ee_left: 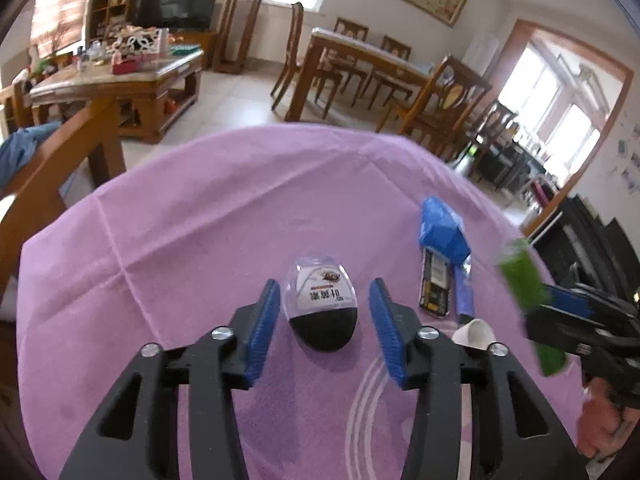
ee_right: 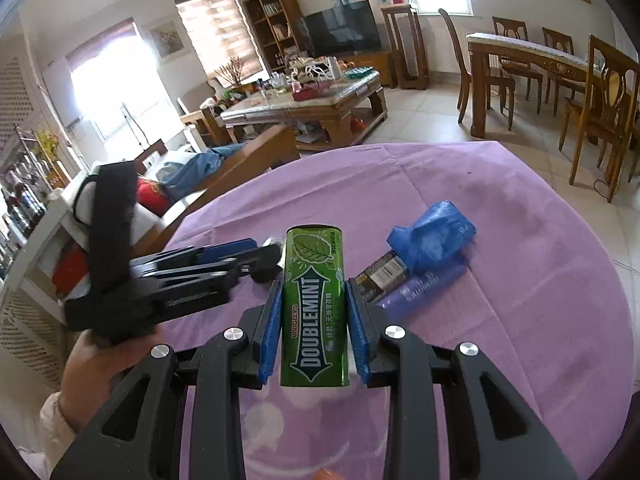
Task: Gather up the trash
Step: 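Carry the Doublemint tin and black container with both tools over the bin, then open both tools to drop the tin and container into the bin, then grasp the blue plastic bag with the right tool while the left tool grasps the white cup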
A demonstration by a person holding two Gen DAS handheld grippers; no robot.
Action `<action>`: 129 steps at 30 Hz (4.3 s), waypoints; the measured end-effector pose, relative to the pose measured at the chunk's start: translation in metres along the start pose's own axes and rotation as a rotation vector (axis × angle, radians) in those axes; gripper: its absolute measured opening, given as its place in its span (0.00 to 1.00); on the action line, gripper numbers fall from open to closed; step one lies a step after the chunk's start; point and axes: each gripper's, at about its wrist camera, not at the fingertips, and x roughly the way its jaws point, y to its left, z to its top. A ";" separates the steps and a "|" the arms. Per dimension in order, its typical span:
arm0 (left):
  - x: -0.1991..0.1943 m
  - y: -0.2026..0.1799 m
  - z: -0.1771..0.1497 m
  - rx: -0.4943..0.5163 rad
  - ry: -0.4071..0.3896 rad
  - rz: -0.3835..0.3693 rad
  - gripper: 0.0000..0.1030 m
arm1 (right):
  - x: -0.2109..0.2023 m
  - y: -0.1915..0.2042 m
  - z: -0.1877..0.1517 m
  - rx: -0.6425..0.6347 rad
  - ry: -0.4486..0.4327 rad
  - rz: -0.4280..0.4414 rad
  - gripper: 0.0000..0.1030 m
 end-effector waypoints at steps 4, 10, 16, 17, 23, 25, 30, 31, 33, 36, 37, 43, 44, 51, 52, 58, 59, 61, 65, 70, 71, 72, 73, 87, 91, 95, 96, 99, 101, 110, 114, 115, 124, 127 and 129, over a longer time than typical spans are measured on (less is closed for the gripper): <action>0.006 -0.012 0.001 0.047 0.018 0.061 0.49 | -0.010 0.000 -0.004 -0.007 -0.013 0.011 0.29; 0.015 -0.032 -0.001 0.166 0.041 0.216 0.40 | -0.028 -0.017 -0.014 0.000 -0.030 0.006 0.29; -0.007 -0.033 -0.005 0.163 -0.047 0.197 0.39 | -0.063 -0.040 -0.026 0.011 -0.080 -0.019 0.29; -0.014 -0.037 -0.009 0.169 -0.071 0.166 0.39 | -0.070 -0.044 -0.027 0.014 -0.091 -0.023 0.29; -0.050 -0.085 -0.024 0.178 -0.173 -0.022 0.39 | -0.116 -0.086 -0.036 0.060 -0.191 -0.057 0.29; -0.060 -0.111 -0.025 0.193 -0.204 -0.090 0.39 | -0.135 -0.102 -0.040 0.083 -0.235 -0.082 0.29; -0.064 -0.203 -0.025 0.289 -0.236 -0.245 0.39 | -0.181 -0.149 -0.053 0.170 -0.343 -0.156 0.29; -0.061 -0.221 -0.027 0.304 -0.233 -0.276 0.39 | -0.192 -0.161 -0.057 0.191 -0.367 -0.179 0.29; -0.054 -0.258 -0.032 0.338 -0.223 -0.338 0.39 | -0.211 -0.181 -0.067 0.226 -0.401 -0.216 0.29; -0.034 -0.311 -0.043 0.375 -0.190 -0.420 0.39 | -0.237 -0.213 -0.082 0.287 -0.443 -0.275 0.29; -0.028 -0.328 -0.048 0.386 -0.178 -0.443 0.39 | -0.246 -0.225 -0.089 0.312 -0.459 -0.299 0.29; 0.015 -0.434 -0.087 0.484 -0.095 -0.588 0.39 | -0.278 -0.274 -0.125 0.420 -0.506 -0.418 0.29; 0.023 -0.453 -0.094 0.503 -0.079 -0.612 0.40 | -0.283 -0.283 -0.133 0.442 -0.514 -0.437 0.30; 0.075 -0.529 -0.118 0.565 -0.005 -0.663 0.40 | -0.302 -0.319 -0.171 0.541 -0.545 -0.485 0.30; 0.082 -0.538 -0.120 0.568 0.006 -0.666 0.40 | -0.301 -0.323 -0.174 0.547 -0.545 -0.491 0.30; 0.113 -0.567 -0.127 0.601 0.047 -0.655 0.40 | -0.302 -0.341 -0.189 0.585 -0.540 -0.490 0.30; 0.116 -0.570 -0.129 0.609 0.051 -0.652 0.40 | -0.302 -0.344 -0.191 0.594 -0.539 -0.488 0.30; 0.118 -0.572 -0.131 0.621 0.057 -0.646 0.40 | -0.301 -0.347 -0.193 0.608 -0.537 -0.483 0.30; 0.119 -0.578 -0.135 0.647 0.058 -0.636 0.40 | -0.305 -0.353 -0.200 0.627 -0.537 -0.477 0.30; 0.114 -0.585 -0.141 0.684 0.041 -0.621 0.40 | -0.307 -0.357 -0.203 0.642 -0.534 -0.478 0.30; 0.112 -0.585 -0.141 0.689 0.037 -0.617 0.40 | -0.305 -0.353 -0.200 0.645 -0.533 -0.480 0.30; 0.110 -0.586 -0.142 0.691 0.034 -0.614 0.40 | -0.305 -0.356 -0.200 0.646 -0.532 -0.481 0.30; 0.109 -0.586 -0.142 0.692 0.031 -0.611 0.40 | -0.305 -0.357 -0.200 0.649 -0.531 -0.482 0.30; 0.060 -0.573 -0.135 0.730 -0.139 -0.511 0.95 | -0.312 -0.345 -0.190 0.609 -0.556 -0.480 0.86; 0.050 -0.564 -0.131 0.728 -0.153 -0.497 0.95 | -0.310 -0.342 -0.185 0.600 -0.543 -0.490 0.87; 0.039 -0.541 -0.123 0.695 -0.162 -0.482 0.95 | -0.309 -0.334 -0.179 0.583 -0.527 -0.499 0.87; 0.037 -0.533 -0.120 0.682 -0.165 -0.477 0.95 | -0.309 -0.332 -0.179 0.576 -0.522 -0.502 0.87; 0.029 -0.501 -0.108 0.635 -0.181 -0.438 0.95 | -0.302 -0.324 -0.174 0.554 -0.499 -0.504 0.87; 0.024 -0.474 -0.097 0.592 -0.189 -0.408 0.95 | -0.296 -0.318 -0.170 0.539 -0.480 -0.503 0.87; 0.002 -0.302 -0.041 0.368 -0.212 -0.149 0.95 | -0.238 -0.277 -0.140 0.440 -0.371 -0.420 0.87; -0.011 -0.228 -0.028 0.280 -0.192 -0.005 0.95 | -0.206 -0.252 -0.122 0.380 -0.320 -0.362 0.87; -0.013 -0.212 -0.027 0.263 -0.179 0.033 0.95 | -0.199 -0.245 -0.116 0.366 -0.308 -0.347 0.87; 0.013 -0.116 -0.028 0.178 0.048 0.098 0.60 | -0.126 -0.173 -0.059 0.192 -0.214 -0.206 0.87; 0.014 -0.109 -0.023 0.192 0.049 0.084 0.38 | -0.103 -0.149 -0.038 0.123 -0.182 -0.182 0.87; 0.013 -0.105 -0.026 0.187 0.049 0.057 0.36 | -0.088 -0.135 -0.025 0.083 -0.160 -0.170 0.87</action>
